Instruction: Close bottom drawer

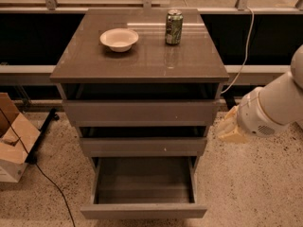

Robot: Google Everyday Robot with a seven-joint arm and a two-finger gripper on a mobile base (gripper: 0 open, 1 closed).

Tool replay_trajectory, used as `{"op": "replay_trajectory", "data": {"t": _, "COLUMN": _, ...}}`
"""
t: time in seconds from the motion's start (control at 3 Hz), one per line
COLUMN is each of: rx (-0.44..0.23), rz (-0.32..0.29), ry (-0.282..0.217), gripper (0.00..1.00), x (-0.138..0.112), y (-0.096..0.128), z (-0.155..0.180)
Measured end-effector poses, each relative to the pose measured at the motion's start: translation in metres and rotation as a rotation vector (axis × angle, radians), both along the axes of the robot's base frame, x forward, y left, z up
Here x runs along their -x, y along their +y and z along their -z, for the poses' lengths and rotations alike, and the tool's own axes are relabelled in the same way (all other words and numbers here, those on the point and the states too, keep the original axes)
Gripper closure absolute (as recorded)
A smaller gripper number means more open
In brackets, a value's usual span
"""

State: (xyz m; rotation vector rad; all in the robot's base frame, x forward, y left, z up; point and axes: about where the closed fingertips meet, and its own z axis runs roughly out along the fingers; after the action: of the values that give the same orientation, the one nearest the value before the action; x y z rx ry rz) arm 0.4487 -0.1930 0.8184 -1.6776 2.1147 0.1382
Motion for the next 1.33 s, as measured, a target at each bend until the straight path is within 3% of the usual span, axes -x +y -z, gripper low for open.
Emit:
{"op": "replay_trajectory", "data": {"t": 0.67, "rx": 0.027, "rz": 0.015, "ry": -0.009, "gripper": 1.0, "x": -0.005, "y": 0.001, "z": 0.001}}
{"op": "replay_trajectory", "data": {"t": 1.33, "rx": 0.058, "rz": -0.031, "ry": 0.002, "gripper": 1.0, "x": 0.011, "y": 0.009, "z": 0.087}}
